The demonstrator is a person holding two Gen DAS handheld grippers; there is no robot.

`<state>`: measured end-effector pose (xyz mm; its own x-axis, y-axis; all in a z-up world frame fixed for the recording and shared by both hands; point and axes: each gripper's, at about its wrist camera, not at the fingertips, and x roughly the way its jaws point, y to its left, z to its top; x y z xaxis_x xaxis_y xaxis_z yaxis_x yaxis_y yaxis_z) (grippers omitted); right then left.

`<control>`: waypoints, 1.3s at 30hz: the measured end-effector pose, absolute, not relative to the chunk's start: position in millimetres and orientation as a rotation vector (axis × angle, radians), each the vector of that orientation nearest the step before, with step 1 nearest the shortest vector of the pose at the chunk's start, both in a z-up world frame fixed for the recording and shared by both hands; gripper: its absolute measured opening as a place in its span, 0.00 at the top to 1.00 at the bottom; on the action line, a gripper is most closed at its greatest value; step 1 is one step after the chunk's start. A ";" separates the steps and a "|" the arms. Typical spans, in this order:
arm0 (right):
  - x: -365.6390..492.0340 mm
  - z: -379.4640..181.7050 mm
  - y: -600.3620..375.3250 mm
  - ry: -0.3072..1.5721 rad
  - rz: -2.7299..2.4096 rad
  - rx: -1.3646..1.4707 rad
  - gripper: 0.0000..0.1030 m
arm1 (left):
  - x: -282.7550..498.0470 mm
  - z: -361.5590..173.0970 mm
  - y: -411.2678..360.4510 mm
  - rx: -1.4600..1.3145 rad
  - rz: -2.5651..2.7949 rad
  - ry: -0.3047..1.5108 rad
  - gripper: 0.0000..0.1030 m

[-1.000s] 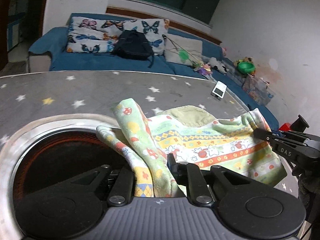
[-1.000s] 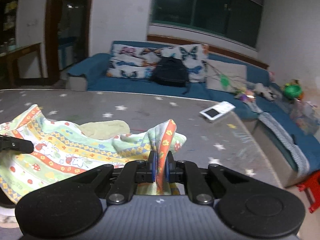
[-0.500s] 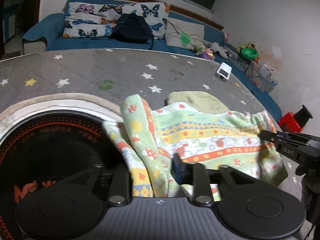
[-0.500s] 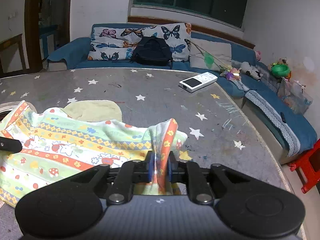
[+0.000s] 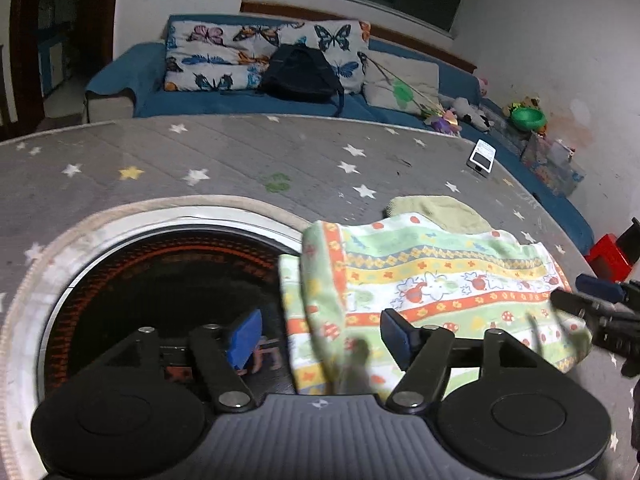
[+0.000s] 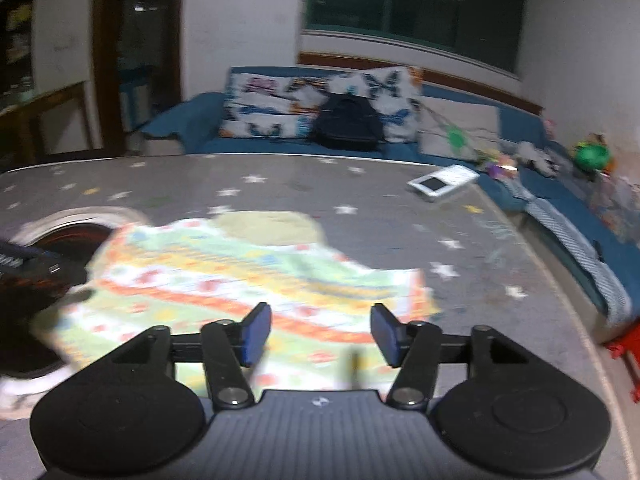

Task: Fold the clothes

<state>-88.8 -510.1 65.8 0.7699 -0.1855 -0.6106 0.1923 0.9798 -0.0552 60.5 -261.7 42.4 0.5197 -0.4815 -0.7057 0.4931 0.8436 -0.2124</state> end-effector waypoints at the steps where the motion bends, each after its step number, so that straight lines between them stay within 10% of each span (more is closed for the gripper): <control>1: -89.6 64.9 -503.0 0.661 -0.183 0.007 0.41 | 56.9 43.9 -257.9 0.021 -0.581 0.835 0.31; 5: -89.8 59.3 -467.8 0.663 -0.095 -0.020 0.28 | 42.8 45.3 -246.0 0.053 -0.575 0.829 0.30; 39: -80.2 29.7 -290.8 0.643 0.397 -0.160 0.25 | -24.9 13.6 -47.5 -0.039 -0.084 0.747 0.04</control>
<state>-80.2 -290.8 29.7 0.7282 0.3096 -0.6114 -0.4075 0.9129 -0.0231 -24.9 -47.5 13.6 0.7304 -0.0904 -0.6770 0.0622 0.9959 -0.0658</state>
